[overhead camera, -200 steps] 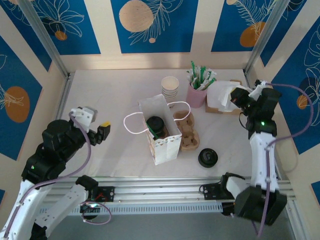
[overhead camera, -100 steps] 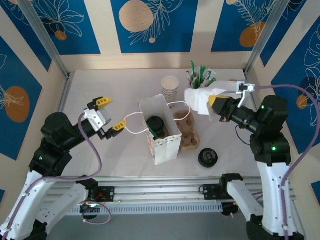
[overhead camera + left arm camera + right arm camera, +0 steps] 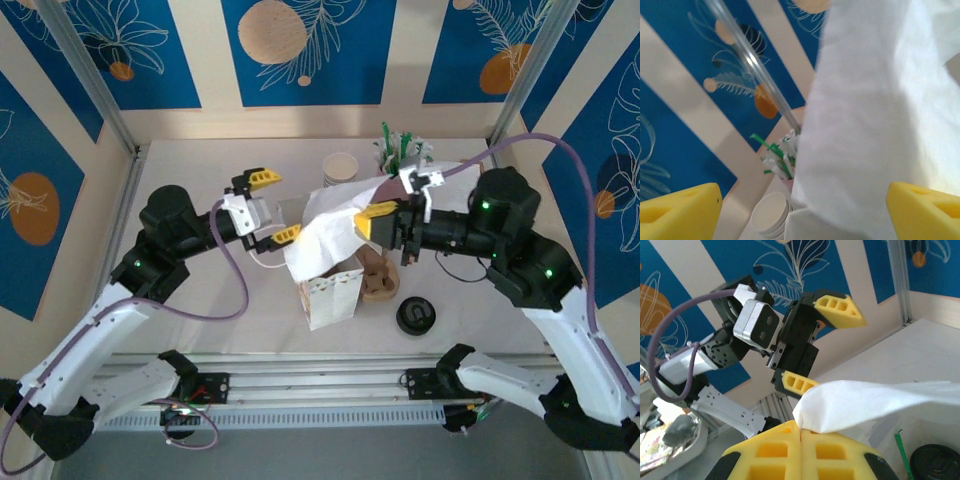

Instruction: Pack the takeout coffee

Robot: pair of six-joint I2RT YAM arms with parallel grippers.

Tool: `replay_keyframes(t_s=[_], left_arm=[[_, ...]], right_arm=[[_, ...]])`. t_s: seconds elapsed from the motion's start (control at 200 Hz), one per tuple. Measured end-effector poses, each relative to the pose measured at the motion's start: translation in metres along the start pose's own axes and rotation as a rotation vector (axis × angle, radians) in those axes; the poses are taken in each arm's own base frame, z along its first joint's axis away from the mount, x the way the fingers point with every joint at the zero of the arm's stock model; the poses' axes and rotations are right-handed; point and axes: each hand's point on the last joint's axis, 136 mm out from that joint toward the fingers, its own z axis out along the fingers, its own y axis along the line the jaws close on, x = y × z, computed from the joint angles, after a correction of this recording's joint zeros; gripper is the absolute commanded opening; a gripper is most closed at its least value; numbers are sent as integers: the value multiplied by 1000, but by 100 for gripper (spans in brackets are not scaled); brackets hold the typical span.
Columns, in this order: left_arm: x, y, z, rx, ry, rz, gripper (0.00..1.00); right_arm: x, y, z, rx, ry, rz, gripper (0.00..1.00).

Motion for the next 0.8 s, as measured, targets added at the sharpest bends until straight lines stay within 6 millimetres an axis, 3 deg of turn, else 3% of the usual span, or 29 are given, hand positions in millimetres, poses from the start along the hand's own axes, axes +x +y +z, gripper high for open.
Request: replay_keyframes(t_s=[0.17,0.365,0.59,0.8], left_arm=[[-10,-14,5,56,-43,24,88],[-14,-11,1,25,-41,55,87],[-39,12,-31,-147,-80,61,87],[-47,2,-39,-111,-105,49,86]], right_arm=[[7,-9,22,41,53,-30,0],[0,-18,21,110,41,-65,0],[-4,-29,19,186,17,-77,0],[-6,-22,20,150,14,-86,0]])
